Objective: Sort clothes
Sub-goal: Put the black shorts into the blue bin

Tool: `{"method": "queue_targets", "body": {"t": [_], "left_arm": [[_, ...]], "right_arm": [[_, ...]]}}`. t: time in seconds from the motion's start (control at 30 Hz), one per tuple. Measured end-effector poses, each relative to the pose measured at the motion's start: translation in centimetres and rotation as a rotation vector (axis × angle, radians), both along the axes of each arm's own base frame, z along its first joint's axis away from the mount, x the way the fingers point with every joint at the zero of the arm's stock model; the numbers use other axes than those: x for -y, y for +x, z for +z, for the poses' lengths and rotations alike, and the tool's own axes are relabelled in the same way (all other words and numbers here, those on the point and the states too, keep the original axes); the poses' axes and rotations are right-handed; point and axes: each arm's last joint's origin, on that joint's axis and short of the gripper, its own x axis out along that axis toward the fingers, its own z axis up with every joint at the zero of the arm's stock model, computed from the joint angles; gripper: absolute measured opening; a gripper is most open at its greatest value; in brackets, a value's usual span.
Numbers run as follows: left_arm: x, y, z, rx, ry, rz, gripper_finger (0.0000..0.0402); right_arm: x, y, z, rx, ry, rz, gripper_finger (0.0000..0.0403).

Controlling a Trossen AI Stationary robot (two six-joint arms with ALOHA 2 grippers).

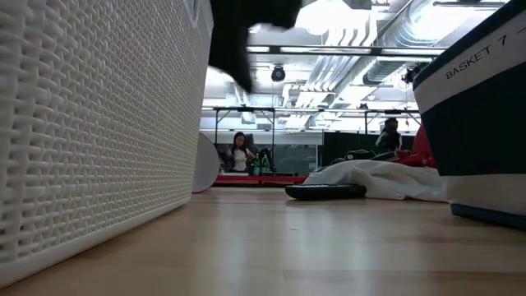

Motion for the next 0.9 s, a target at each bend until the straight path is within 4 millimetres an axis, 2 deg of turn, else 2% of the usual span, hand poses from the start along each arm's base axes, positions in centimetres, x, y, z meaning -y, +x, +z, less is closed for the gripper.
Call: {"method": "queue_targets", "body": {"t": [0.07,0.2,0.33,0.4,0.5,0.63,0.77,0.9], "left_arm": [[1.3,1.8,0.0,0.040,0.010,-0.104,0.0017],[3.9,4.2,-0.8,0.044,0.012,-0.246,0.0017],[5.9,5.7,-0.7,0.129,0.033,-0.357,0.0017],[6.6,7.4,-1.0,0.175,0.034,-0.424,0.0017],[7.4,10.7,-2.5,0.232,0.038,-0.492,0.0017],[8.0,14.7,-3.9,0.398,0.043,-0.543,0.0017],[8.7,18.7,-4.8,0.508,0.042,-0.642,0.0017],[10.2,22.9,-6.8,0.496,0.045,-0.754,0.0017]], "right_arm": [[1.5,-1.0,1.9,0.030,-0.082,-0.106,0.0067],[5.2,-4.5,6.8,0.124,-0.289,-0.394,0.0066],[8.0,-8.0,11.4,0.271,-0.421,-0.550,0.0046],[9.2,-9.3,12.8,0.307,-0.463,-0.597,0.0028],[10.3,-10.5,14.0,0.322,-0.483,-0.628,0.0006],[10.8,-10.8,14.5,0.314,-0.474,-0.605,0.0004],[10.9,-10.4,14.1,0.286,-0.467,-0.578,0.0001],[10.9,-9.8,13.4,0.248,-0.450,-0.552,0.0002]]}}
